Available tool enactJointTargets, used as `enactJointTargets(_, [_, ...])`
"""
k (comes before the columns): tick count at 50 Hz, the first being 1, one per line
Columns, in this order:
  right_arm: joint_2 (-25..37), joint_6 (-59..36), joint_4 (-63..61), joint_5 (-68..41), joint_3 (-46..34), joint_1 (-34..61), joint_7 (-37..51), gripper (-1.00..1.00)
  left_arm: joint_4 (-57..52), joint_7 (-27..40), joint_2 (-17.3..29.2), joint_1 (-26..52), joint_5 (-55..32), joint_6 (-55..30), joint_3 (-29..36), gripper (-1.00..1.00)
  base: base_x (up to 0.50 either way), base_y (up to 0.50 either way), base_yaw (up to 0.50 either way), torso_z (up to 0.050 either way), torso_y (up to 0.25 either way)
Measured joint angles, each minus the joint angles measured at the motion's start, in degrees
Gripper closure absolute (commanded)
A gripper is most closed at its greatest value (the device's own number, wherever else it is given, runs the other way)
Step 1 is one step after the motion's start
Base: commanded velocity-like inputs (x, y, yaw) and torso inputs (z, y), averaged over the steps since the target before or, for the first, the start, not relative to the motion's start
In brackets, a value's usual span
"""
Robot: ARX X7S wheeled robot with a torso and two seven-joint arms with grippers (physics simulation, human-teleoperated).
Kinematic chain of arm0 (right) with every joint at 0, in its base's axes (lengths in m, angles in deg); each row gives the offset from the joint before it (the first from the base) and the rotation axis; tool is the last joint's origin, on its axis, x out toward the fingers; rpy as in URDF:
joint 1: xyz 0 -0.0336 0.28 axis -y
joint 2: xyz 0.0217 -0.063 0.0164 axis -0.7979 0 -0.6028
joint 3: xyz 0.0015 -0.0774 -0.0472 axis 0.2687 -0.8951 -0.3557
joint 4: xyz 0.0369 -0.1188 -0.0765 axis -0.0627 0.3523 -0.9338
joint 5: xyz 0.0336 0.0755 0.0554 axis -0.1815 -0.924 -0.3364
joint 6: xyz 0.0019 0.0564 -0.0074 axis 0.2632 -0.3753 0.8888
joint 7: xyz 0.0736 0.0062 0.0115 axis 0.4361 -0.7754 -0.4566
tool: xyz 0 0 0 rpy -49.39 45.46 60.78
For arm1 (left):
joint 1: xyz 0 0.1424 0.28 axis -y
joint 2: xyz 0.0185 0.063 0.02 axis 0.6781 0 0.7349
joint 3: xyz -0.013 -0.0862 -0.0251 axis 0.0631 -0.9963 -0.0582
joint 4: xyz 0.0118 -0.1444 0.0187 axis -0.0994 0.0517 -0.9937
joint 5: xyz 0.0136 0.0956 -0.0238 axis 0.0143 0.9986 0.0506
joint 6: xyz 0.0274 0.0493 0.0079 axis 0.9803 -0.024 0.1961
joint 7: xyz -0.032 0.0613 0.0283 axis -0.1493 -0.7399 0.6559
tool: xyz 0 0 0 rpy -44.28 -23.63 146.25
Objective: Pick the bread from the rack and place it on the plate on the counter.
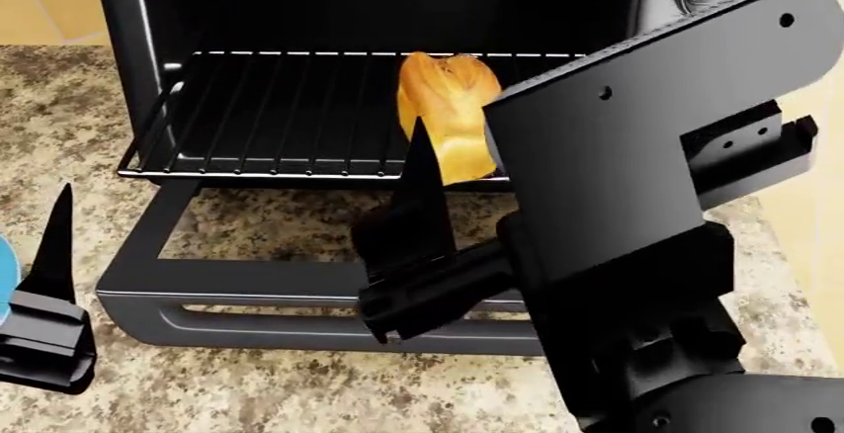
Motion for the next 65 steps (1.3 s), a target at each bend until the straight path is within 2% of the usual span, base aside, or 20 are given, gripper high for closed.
enactJointTargets(27, [-1.0, -3.5, 14.9, -3.8, -7.4, 12.7, -2.9, -1.00, 0.0, -0.1, 0.0, -2.4, 0.5, 1.3, 0.2, -1.00, 0.00, 0.00, 0.00, 0.000, 0.000])
enactJointTargets(47, [-2.5, -3.9, 23.0, 4.0, -11.9, 15.4, -12.7, -1.00, 0.0, 1.3, 0.0, -5.0, -2.1, 3.4, -1.9, -1.00, 0.00, 0.00, 0.00, 0.000, 0.000])
enactJointTargets(65, [-2.7, -1.1, 27.8, 11.1, -15.1, 14.2, -20.7, -1.00, 0.0, 0.5, 0.0, -4.9, -0.7, 2.8, -1.1, -1.00, 0.00, 0.00, 0.00, 0.000, 0.000])
